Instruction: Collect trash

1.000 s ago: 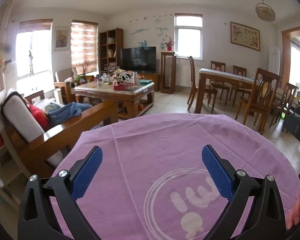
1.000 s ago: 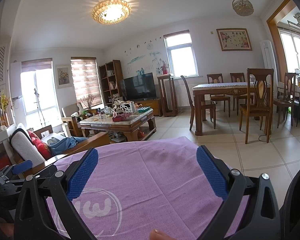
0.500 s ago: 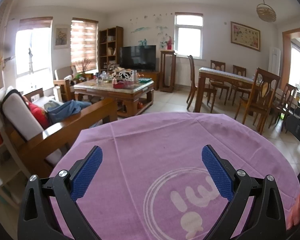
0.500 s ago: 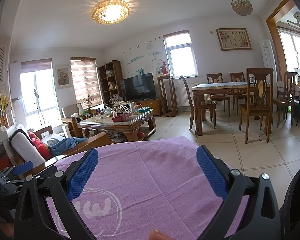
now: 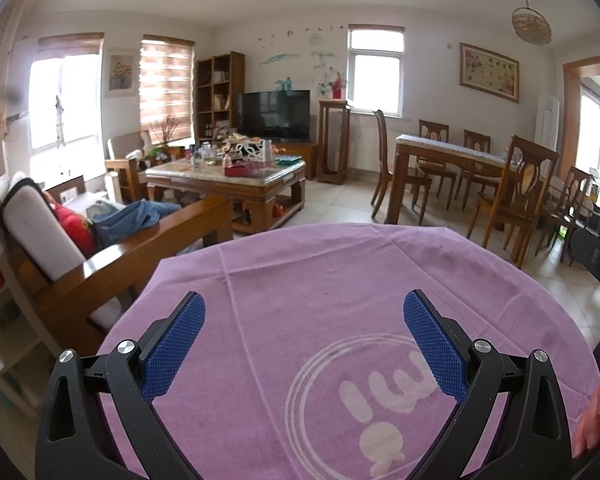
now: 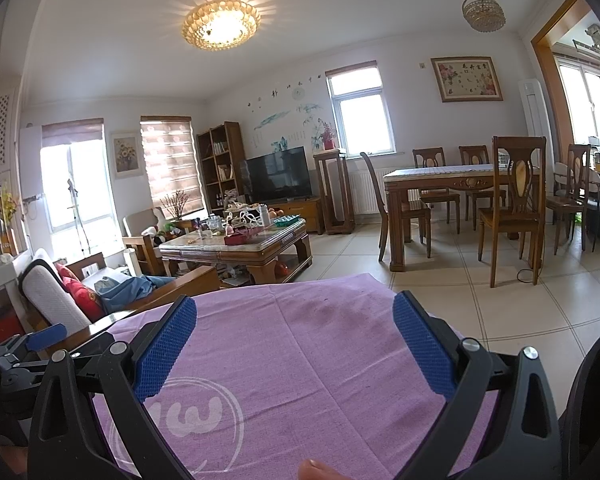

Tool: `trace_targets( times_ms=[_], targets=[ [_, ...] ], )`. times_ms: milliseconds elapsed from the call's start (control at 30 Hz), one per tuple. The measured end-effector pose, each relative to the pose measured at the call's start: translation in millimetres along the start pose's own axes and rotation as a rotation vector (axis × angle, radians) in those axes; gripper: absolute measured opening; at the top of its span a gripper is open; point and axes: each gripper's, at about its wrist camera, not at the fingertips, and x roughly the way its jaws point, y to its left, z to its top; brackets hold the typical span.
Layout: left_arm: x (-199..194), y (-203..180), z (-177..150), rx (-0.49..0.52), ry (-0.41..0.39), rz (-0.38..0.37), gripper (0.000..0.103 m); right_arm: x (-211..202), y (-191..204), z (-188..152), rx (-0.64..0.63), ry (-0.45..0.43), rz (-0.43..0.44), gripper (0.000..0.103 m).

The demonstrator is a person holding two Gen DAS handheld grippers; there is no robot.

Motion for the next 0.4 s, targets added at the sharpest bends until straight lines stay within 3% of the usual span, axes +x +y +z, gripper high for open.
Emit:
trace_targets(
  times_ms=[400],
  targets=[
    [4.5, 6.7, 0.0, -0.005, 0.013, -0.005, 0.098, -0.2, -1.3, 0.4, 0.002, 0.000, 0.001, 0.098]
  ],
)
